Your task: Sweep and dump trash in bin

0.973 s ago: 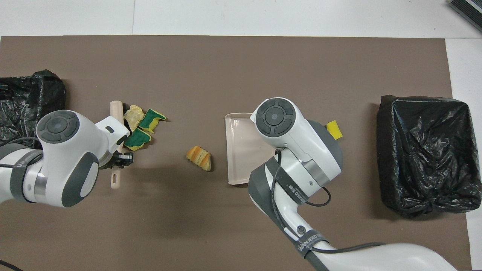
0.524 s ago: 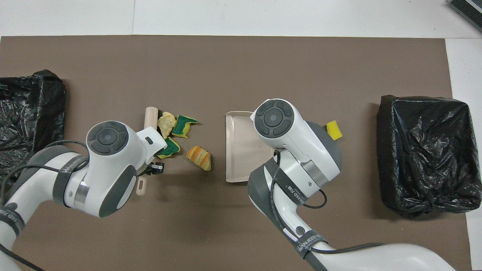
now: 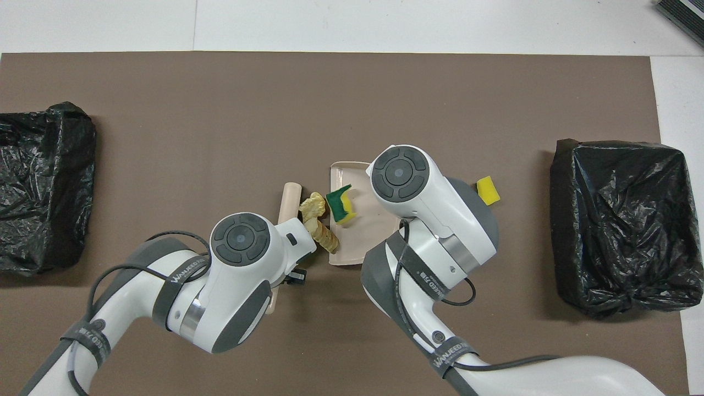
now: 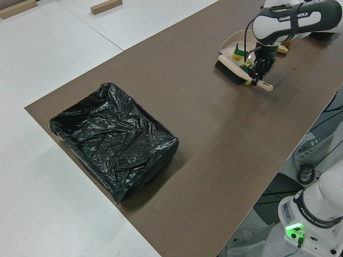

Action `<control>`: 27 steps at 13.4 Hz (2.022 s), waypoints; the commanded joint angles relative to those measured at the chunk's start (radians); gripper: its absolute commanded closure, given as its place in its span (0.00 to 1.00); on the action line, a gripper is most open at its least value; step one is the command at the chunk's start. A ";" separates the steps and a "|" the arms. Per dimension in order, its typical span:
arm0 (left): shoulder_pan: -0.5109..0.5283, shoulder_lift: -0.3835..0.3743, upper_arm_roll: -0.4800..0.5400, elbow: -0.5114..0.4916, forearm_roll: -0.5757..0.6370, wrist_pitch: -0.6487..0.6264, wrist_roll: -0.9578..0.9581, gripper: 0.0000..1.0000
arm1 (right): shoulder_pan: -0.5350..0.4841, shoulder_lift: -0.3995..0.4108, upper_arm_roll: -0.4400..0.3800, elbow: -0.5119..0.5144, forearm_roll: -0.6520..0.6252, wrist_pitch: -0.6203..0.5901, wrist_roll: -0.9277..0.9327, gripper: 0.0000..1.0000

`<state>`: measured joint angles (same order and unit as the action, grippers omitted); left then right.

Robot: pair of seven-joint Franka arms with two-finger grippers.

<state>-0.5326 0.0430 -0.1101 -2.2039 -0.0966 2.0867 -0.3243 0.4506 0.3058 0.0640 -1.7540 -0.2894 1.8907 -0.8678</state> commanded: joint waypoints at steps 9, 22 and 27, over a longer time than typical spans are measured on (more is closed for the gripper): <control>-0.156 0.029 0.010 0.127 -0.149 0.013 -0.251 1.00 | -0.108 -0.008 0.007 -0.096 0.206 0.204 -0.176 1.00; 0.006 -0.072 0.041 0.260 -0.135 -0.233 -0.311 1.00 | -0.230 -0.091 0.002 -0.078 0.288 0.170 -0.470 1.00; -0.082 -0.126 0.026 0.188 -0.143 -0.238 -0.658 1.00 | -0.248 -0.204 0.000 -0.116 0.201 0.018 -0.533 1.00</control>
<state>-0.5479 -0.0479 -0.0806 -1.9635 -0.2312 1.8404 -0.8287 0.2035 0.1532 0.0563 -1.8240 -0.0380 1.9385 -1.3771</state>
